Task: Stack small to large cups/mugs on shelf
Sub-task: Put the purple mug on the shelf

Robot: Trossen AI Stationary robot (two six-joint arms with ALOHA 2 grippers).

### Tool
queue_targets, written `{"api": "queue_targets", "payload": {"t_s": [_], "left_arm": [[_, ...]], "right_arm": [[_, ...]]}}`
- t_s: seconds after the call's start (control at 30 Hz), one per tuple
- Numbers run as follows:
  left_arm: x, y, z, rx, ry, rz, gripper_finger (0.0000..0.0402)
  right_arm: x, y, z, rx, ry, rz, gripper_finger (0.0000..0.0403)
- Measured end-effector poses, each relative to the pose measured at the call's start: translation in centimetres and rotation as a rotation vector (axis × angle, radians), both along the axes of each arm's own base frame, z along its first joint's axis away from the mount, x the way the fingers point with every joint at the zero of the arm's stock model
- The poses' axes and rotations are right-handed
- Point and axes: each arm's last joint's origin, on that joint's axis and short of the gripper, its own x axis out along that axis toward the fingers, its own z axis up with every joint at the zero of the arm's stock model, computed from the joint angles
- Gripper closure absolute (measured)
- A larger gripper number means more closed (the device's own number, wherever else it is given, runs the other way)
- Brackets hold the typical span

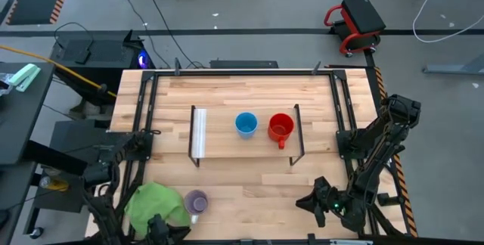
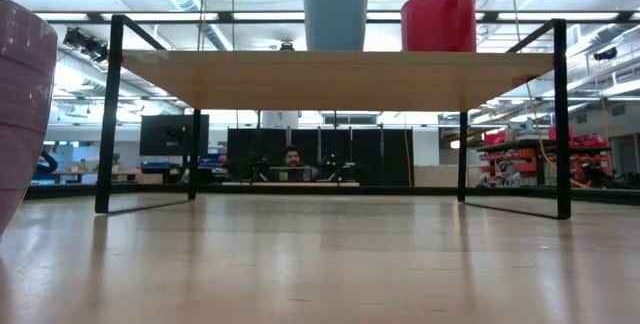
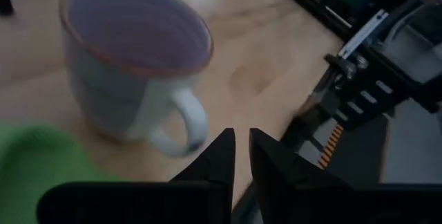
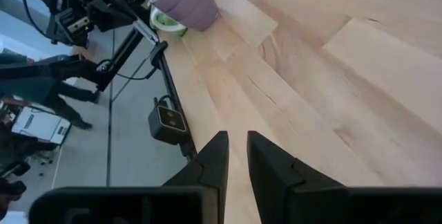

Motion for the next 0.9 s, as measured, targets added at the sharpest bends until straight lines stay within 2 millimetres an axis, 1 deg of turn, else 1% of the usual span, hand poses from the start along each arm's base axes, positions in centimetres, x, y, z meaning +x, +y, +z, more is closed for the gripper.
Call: {"api": "queue_targets", "payload": {"t_s": [0.2, 0.4, 0.63, 0.83, 0.9], "left_arm": [[0.7, -0.5, -1.7, -0.054, 0.055, 0.027, 0.0355], [1.9, 0.1, -1.9, -0.072, 0.108, 0.077, 0.0350], [3.5, 0.8, -2.0, -0.070, 0.111, 0.118, 0.0349], [5.0, 0.4, -2.0, -0.115, 0.098, 0.099, 0.0353], [5.2, 0.3, -2.0, -0.117, 0.094, 0.092, 0.0351]], "right_arm": [[0.0, 0.0, 0.0, -0.025, 0.001, 0.015, 0.0341], [0.0, 0.0, 0.0, -0.033, 0.001, 0.020, 0.0341], [0.0, 0.1, 0.1, -0.023, -0.006, 0.021, 0.0341], [0.1, 0.1, 0.1, -0.020, -0.009, 0.022, 0.0341], [0.3, 0.0, 0.1, -0.027, -0.006, 0.024, 0.0341]]}}
